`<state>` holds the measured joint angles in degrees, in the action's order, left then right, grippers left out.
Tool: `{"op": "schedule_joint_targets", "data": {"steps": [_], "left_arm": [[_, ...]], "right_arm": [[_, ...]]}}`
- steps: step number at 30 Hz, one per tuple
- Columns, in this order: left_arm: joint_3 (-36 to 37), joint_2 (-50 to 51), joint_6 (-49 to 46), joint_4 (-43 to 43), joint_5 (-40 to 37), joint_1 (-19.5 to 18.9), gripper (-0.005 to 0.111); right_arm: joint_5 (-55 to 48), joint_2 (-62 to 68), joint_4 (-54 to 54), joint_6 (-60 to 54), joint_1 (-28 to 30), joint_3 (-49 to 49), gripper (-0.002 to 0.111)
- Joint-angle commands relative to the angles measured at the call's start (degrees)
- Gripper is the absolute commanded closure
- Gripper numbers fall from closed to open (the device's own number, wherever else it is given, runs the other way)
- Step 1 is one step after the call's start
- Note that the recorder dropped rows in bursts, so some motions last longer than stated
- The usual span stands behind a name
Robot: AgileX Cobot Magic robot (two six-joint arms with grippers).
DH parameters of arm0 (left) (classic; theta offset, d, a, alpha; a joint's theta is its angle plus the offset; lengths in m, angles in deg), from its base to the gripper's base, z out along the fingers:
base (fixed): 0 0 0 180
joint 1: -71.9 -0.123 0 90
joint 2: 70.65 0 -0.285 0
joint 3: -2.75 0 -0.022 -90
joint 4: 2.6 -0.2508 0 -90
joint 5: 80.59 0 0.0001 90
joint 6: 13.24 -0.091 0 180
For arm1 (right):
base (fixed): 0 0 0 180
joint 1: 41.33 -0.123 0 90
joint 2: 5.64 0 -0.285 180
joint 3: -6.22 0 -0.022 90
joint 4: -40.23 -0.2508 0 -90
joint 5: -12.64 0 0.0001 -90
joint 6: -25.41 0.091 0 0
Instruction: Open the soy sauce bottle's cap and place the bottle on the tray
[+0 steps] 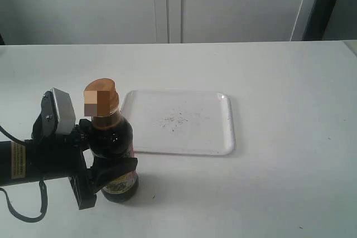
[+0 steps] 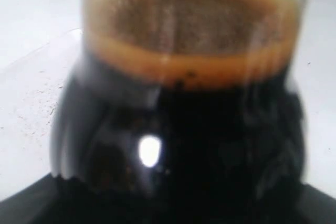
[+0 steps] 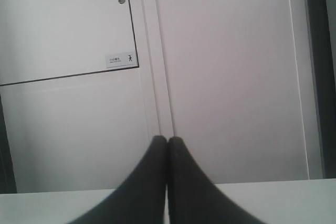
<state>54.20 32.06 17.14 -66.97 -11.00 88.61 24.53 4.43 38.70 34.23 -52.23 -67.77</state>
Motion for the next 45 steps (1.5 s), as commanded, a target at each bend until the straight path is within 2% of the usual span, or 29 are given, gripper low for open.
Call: {"op": "schedule_joint_targets", "data": {"steps": [1,13,21,28,33,38,45], "left_arm": [[0.4,-0.24,-0.65,-0.89,0.37,0.11,0.107],[0.4,-0.24,-0.65,-0.89,0.37,0.11,0.107],[0.4,-0.24,-0.65,-0.67,0.37,0.11,0.107],[0.4,-0.24,-0.65,-0.43,0.37,0.11,0.107],[0.4,-0.24,-0.65,-0.43,0.37,0.11,0.107],[0.4,-0.24,-0.65,-0.43,0.37,0.11,0.107],[0.4,-0.24,-0.65,-0.43,0.37,0.11,0.107]], "right_arm": [[1.09,6.31,0.07,0.17,0.0,4.71,0.108],[1.54,32.78,4.58,-0.04,0.0,24.7,0.108],[11.95,48.44,7.81,-2.52,-2.07,29.89,0.108],[15.69,59.0,7.57,-5.78,-5.27,29.68,0.108],[26.3,63.42,6.2,-7.17,-6.53,24.95,0.108],[35.11,65.94,2.94,-15.65,-9.47,20.05,0.108],[35.91,69.92,-8.13,-31.08,-16.85,19.37,0.108]]}}
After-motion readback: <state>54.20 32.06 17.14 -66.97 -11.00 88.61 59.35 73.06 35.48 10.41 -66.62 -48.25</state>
